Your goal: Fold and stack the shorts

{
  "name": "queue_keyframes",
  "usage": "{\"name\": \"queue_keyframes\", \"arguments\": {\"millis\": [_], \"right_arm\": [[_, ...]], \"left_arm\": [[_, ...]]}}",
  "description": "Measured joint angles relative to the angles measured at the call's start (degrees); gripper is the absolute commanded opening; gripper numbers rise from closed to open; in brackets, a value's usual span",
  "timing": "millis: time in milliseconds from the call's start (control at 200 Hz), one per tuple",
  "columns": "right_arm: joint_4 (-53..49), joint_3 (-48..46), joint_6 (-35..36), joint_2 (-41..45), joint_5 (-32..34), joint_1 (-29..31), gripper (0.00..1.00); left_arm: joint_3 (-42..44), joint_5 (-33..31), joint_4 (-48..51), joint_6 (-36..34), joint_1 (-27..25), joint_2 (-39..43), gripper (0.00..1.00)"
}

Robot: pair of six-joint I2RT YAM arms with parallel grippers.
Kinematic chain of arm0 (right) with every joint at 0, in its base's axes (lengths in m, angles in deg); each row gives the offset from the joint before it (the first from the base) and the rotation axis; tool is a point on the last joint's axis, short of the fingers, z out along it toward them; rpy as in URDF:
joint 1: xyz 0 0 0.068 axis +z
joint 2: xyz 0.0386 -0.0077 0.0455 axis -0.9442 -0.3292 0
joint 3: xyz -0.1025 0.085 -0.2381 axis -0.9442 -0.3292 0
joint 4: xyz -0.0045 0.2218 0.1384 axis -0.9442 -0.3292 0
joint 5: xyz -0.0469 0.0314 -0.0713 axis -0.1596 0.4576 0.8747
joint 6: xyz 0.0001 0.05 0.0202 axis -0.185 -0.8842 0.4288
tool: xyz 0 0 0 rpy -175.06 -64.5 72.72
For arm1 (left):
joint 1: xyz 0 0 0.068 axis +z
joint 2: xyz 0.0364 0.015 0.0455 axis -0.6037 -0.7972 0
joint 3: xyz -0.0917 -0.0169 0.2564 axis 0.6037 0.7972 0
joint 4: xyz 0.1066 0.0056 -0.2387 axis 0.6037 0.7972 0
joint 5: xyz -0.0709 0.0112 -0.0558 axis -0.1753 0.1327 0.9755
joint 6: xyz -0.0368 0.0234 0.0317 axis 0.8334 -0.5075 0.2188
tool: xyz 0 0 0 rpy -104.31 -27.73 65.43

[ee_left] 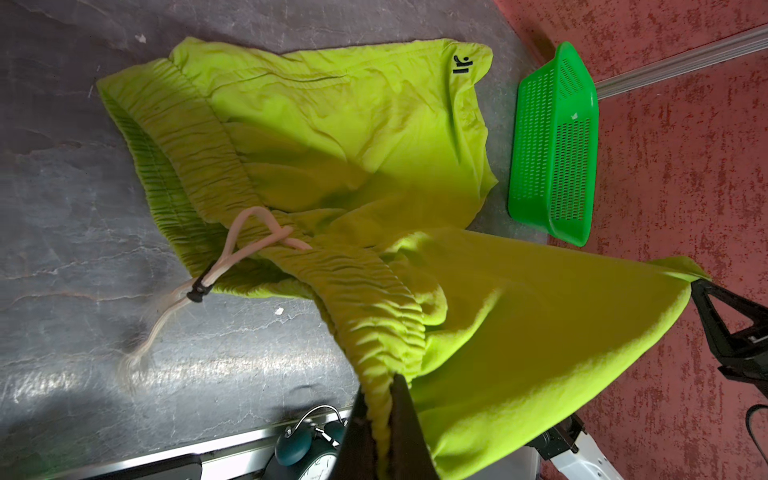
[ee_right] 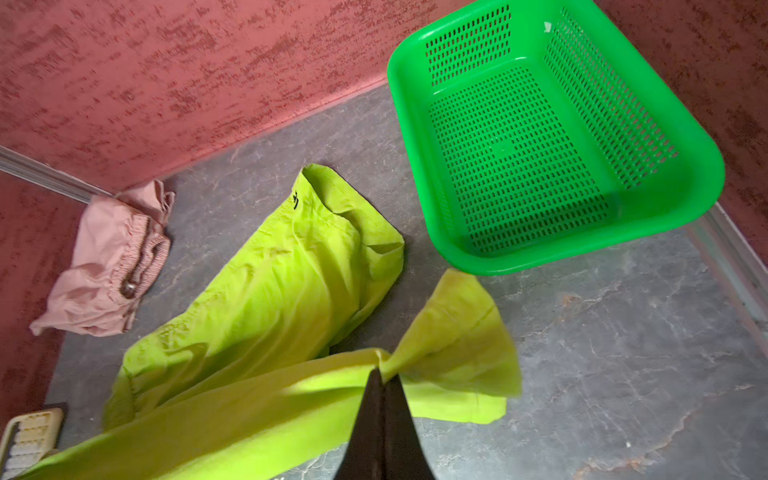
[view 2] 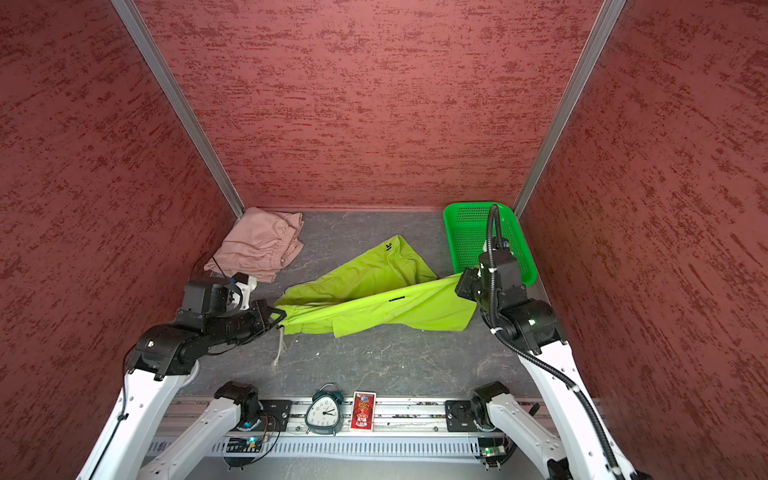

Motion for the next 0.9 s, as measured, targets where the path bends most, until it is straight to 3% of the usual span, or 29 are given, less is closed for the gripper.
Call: {"name": "queue_keyframes", "arguments": {"millis": [215,376,646,766,902], "right_arm": [[1.31,8.2,5.88,-1.7,0.28,0.7,0.0],[2.97,8.55,8.96,-3.02,-1.55,0.7,0.0],[8.02,9.11,14.73,-16.63,-3.13,0.66,0.0],[9.64,13.44,17.66,-25.03,-3.69,0.68,0.0],[12.46,19.41,20.28,-34.32,-5.25,0.7,0.0]], "left_arm": [[0.48,1.84,0.55,1.64,0.0,3.41,0.0],[1.27,2.36,1.11,2.82,0.0,5.01,0.0],[1.88,0.13,3.04,2.71,0.46,3.63,0.0],[4.42,2.23,1.77,2.51,3.26,1.88,0.0],[5.73,7.13,0.35,0.7,10.71,-1.44,0.0]]}}
